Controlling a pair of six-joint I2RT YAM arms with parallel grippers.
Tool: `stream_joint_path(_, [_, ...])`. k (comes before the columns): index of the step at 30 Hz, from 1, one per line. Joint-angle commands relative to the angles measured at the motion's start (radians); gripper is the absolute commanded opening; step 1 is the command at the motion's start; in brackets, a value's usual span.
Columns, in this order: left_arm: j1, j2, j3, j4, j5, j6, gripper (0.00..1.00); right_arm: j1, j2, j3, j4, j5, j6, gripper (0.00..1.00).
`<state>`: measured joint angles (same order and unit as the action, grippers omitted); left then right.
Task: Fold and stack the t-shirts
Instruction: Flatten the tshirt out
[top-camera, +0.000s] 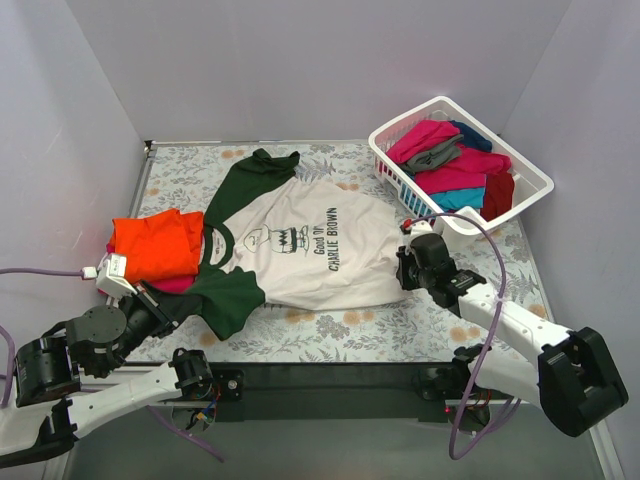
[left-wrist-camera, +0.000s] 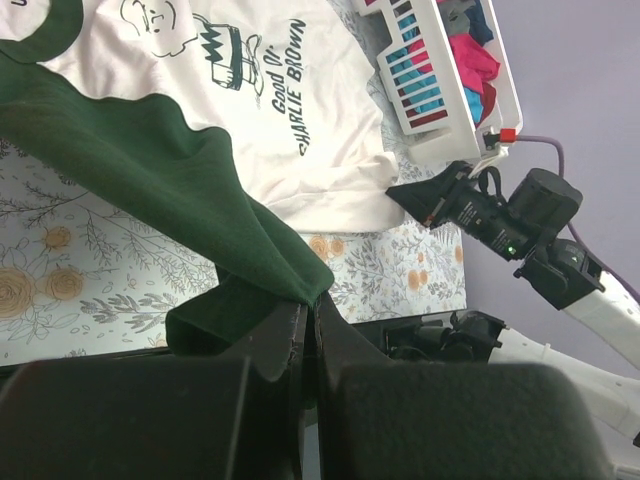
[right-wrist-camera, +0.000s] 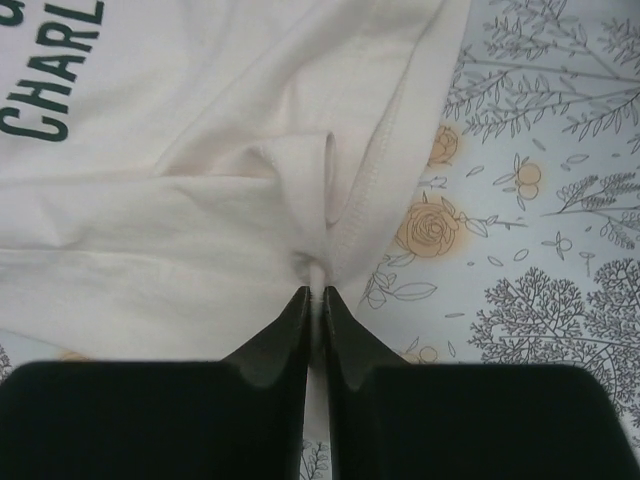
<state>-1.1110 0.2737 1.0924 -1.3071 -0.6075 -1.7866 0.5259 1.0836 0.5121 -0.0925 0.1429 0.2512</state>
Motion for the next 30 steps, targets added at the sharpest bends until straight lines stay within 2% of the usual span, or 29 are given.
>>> stream_joint_path(1, [0.007,0.004,-0.002,0.011,0.009,0.018,0.00,0.005,0.009,-0.018,-0.035,-0.012,-0.006,0.06])
stream_joint_path(8, [0.008,-0.004,-0.003,0.006,0.012,0.016,0.00,0.005,0.076,-0.024,0.005,-0.045,0.002,0.10])
stream_joint_path(12, [0.008,-0.005,-0.005,0.008,0.014,0.015,0.00,0.006,0.087,-0.023,0.011,-0.048,0.003,0.22])
stream_joint_path(14, [0.008,-0.004,-0.008,0.008,0.015,0.013,0.00,0.005,0.091,-0.023,0.013,-0.049,0.002,0.24])
stream_joint_path(17, [0.008,-0.002,-0.003,0.008,0.014,0.018,0.00,0.005,0.095,-0.024,0.025,-0.057,0.003,0.23])
stream_joint_path(22, [0.008,-0.001,-0.002,0.008,0.015,0.018,0.00,0.005,0.081,-0.029,0.028,-0.054,0.003,0.14])
stream_joint_path(25, [0.008,-0.001,-0.005,0.009,0.018,0.016,0.00,0.005,0.043,-0.035,0.027,-0.046,-0.003,0.01])
stream_joint_path(30, [0.008,-0.005,0.003,0.014,0.014,0.019,0.00,0.005,-0.071,-0.027,-0.027,-0.069,-0.009,0.01])
